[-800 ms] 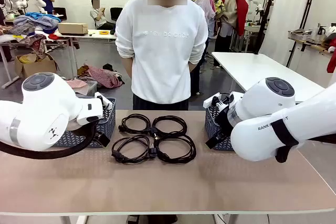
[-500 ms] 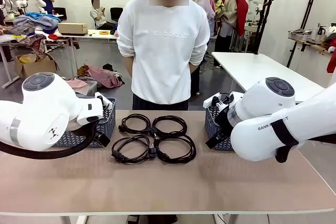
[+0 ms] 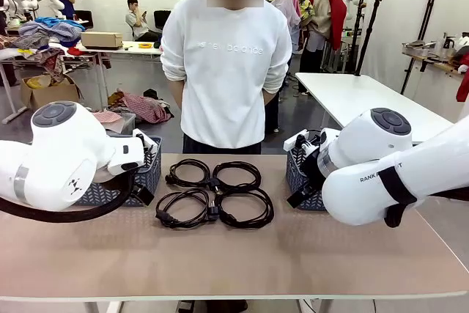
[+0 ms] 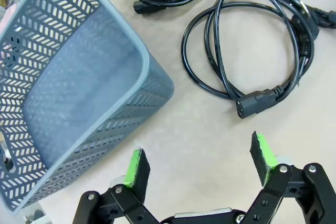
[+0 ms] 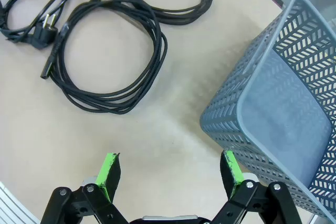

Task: Organize the cables according to human instructions.
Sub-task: Pick up a bundle of cables and place it in the basket indicated by the human.

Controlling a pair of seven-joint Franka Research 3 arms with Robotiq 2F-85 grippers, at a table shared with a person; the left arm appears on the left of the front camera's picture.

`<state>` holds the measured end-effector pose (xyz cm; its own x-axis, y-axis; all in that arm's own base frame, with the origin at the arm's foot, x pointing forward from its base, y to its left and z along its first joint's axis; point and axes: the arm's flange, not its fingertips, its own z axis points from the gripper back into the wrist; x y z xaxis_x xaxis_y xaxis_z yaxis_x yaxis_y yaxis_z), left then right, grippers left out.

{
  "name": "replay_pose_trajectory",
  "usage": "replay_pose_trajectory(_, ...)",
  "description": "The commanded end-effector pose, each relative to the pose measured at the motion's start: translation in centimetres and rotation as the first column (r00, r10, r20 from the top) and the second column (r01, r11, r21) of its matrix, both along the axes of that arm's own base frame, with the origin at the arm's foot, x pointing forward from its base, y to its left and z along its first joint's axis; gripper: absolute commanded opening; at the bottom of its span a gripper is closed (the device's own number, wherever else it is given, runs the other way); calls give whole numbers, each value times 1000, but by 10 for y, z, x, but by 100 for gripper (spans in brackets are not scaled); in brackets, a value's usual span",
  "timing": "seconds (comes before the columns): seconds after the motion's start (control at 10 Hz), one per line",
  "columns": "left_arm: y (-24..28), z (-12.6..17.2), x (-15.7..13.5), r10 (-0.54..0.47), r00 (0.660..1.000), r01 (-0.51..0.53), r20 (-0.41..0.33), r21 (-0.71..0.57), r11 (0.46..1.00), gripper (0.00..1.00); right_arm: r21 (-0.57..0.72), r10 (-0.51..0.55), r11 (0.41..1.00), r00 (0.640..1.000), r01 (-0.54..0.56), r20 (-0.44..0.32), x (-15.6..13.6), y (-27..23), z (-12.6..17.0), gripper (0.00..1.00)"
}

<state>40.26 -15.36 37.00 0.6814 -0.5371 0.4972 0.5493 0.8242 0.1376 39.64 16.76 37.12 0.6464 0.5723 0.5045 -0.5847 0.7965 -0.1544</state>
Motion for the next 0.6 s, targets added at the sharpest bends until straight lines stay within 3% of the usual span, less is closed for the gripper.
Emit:
replay_pose_trajectory(0.0,1,0,0,2,1000,-2,0,-1,1000,100,0,0,1000,1000,0,0,0,0,0,100)
replay_pose_trajectory(0.3,0,0,0,0,1000,0,0,0,1000,100,0,0,1000,1000,0,0,0,0,0,100)
replay_pose_trajectory(0.5,0,29,-9,-28,999,28,29,-12,1000,100,5,47,999,999,-47,13,0,-3,29,100)
